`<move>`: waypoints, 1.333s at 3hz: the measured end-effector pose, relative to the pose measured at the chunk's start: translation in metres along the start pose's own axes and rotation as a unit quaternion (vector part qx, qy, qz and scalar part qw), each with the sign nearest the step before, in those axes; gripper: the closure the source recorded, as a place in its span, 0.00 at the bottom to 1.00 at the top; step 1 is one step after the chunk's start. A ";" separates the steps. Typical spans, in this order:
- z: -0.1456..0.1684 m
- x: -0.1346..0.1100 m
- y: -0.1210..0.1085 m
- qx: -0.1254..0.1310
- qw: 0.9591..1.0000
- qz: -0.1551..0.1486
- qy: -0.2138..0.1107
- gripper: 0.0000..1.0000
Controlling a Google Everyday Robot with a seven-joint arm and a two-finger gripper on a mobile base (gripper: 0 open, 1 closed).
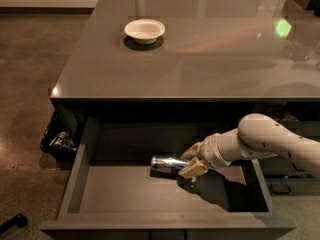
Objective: Place redbull can into top drawer
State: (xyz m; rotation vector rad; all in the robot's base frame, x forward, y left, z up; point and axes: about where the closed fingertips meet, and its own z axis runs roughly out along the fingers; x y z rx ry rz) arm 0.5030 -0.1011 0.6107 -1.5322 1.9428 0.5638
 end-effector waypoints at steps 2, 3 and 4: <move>0.000 0.000 0.000 0.000 1.000 0.000 0.000 0.13; 0.000 0.000 0.000 0.000 1.000 0.000 0.000 0.00; 0.000 0.000 0.000 0.000 1.000 0.000 0.000 0.00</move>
Offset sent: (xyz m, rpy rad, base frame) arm 0.0000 0.0000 0.0000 0.0000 0.0000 0.0000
